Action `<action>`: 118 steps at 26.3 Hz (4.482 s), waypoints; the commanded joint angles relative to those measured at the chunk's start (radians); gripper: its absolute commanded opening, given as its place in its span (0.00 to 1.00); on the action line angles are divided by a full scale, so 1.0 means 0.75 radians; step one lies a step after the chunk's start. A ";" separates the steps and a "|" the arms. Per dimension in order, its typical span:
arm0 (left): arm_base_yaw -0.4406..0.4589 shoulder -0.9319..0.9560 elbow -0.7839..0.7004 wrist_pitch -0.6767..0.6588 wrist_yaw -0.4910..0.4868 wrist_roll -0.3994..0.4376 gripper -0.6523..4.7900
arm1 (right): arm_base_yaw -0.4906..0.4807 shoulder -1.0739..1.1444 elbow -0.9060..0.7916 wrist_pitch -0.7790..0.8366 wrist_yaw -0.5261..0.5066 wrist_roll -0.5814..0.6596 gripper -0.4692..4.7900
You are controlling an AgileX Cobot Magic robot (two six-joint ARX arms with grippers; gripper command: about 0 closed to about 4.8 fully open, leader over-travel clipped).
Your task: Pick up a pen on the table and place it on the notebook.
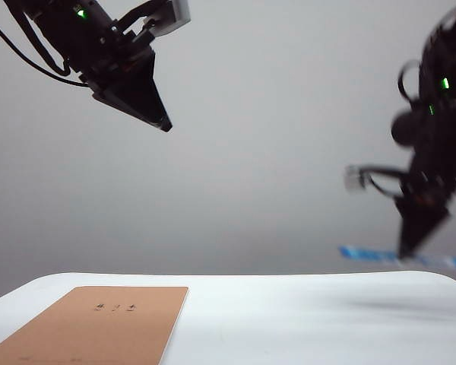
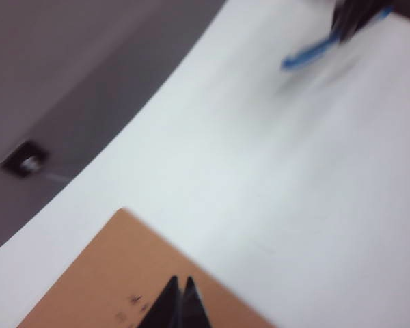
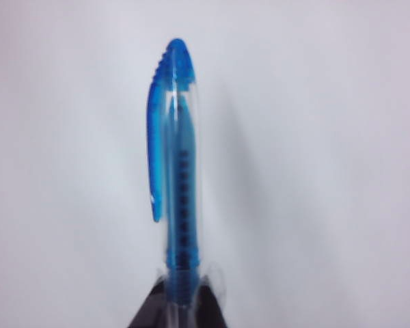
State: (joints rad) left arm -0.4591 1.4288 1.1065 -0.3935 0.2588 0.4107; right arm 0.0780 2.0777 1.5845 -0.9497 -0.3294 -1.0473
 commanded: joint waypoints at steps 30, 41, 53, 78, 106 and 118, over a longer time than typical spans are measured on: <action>0.213 -0.605 0.014 -0.701 -0.465 -0.124 0.11 | 0.908 0.670 0.851 0.189 -0.047 0.937 0.09; 0.213 -0.605 0.014 -0.714 -0.428 -0.124 0.11 | 0.933 0.754 0.851 0.276 -0.045 0.937 0.09; 0.213 -0.605 0.014 -0.750 -0.399 -0.124 0.11 | 0.929 0.735 0.852 0.269 -0.139 0.987 0.88; 0.214 -1.283 -0.221 -0.360 -0.704 -0.278 0.11 | 0.566 -0.372 0.848 0.023 0.060 1.008 0.07; 0.223 -1.892 -0.802 -0.051 -0.621 -0.514 0.11 | 0.410 -2.576 -1.165 0.712 0.761 1.162 0.07; 0.232 -1.904 -1.022 0.208 -0.577 -0.643 0.11 | 0.420 -2.770 -1.372 0.680 0.663 1.188 0.08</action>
State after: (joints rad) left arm -0.2893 0.0006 0.3565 -0.3046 -0.1841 -0.0448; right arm 0.3935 0.0040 0.5724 -0.4927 0.1810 -0.1616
